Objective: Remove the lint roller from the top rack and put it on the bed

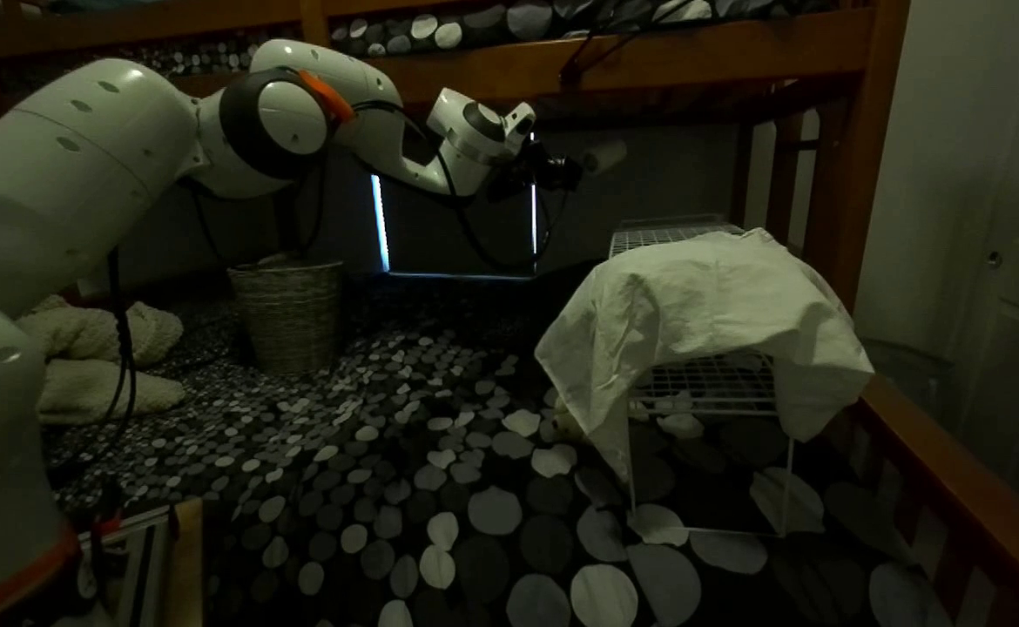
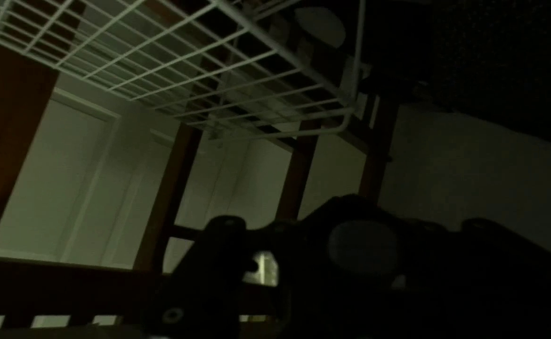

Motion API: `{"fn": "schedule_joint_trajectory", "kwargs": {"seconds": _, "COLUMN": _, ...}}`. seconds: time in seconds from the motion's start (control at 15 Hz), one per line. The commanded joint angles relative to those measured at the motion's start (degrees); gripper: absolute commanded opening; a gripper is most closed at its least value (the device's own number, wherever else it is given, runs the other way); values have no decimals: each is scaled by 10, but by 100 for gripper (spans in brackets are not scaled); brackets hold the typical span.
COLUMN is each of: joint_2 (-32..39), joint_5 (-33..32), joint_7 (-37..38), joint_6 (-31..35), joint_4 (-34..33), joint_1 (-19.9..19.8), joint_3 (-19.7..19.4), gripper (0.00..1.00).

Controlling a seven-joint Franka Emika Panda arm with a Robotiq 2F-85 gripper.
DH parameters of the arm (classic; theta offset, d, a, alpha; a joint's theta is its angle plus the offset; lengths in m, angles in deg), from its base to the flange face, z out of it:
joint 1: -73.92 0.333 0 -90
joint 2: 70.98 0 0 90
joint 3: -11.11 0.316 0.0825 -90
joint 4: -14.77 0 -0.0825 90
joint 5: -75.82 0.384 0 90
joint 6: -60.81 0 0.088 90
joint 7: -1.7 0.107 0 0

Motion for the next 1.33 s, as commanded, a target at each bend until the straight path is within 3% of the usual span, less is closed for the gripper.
{"fn": "schedule_joint_trajectory", "kwargs": {"seconds": 0.0, "joint_2": 12, "joint_5": 0, "joint_7": 0, "joint_6": 5, "joint_4": -7, "joint_1": 1, "joint_3": 4, "gripper": 7}}
{"fn": "schedule_joint_trajectory", "kwargs": {"seconds": 0.27, "joint_2": 51, "joint_5": 19, "joint_7": -30, "joint_6": 13, "joint_4": -51, "joint_1": -4, "joint_3": 31, "gripper": 2}}
{"fn": "schedule_joint_trajectory", "kwargs": {"seconds": 0.4, "joint_2": 73, "joint_5": 46, "joint_7": -56, "joint_6": 25, "joint_4": -53, "joint_1": -13, "joint_3": 73, "gripper": 2}}
{"fn": "schedule_joint_trajectory", "kwargs": {"seconds": 0.93, "joint_2": 131, "joint_5": 98, "joint_7": -306, "joint_6": 51, "joint_4": 10, "joint_1": -45, "joint_3": 238, "gripper": 2}}
{"fn": "schedule_joint_trajectory", "kwargs": {"seconds": 1.0, "joint_2": 123, "joint_5": 77, "joint_7": -246, "joint_6": 35, "joint_4": -3, "joint_1": -23, "joint_3": 196, "gripper": 2}}
{"fn": "schedule_joint_trajectory", "kwargs": {"seconds": 1.07, "joint_2": 129, "joint_5": 79, "joint_7": -255, "joint_6": 35, "joint_4": -1, "joint_1": -25, "joint_3": 204, "gripper": 7}}
{"fn": "schedule_joint_trajectory", "kwargs": {"seconds": 1.2, "joint_2": 130, "joint_5": 79, "joint_7": -253, "joint_6": 35, "joint_4": -2, "joint_1": -23, "joint_3": 201, "gripper": 7}}
{"fn": "schedule_joint_trajectory", "kwargs": {"seconds": 1.27, "joint_2": 129, "joint_5": 79, "joint_7": -253, "joint_6": 35, "joint_4": -3, "joint_1": -23, "joint_3": 201, "gripper": 2}}
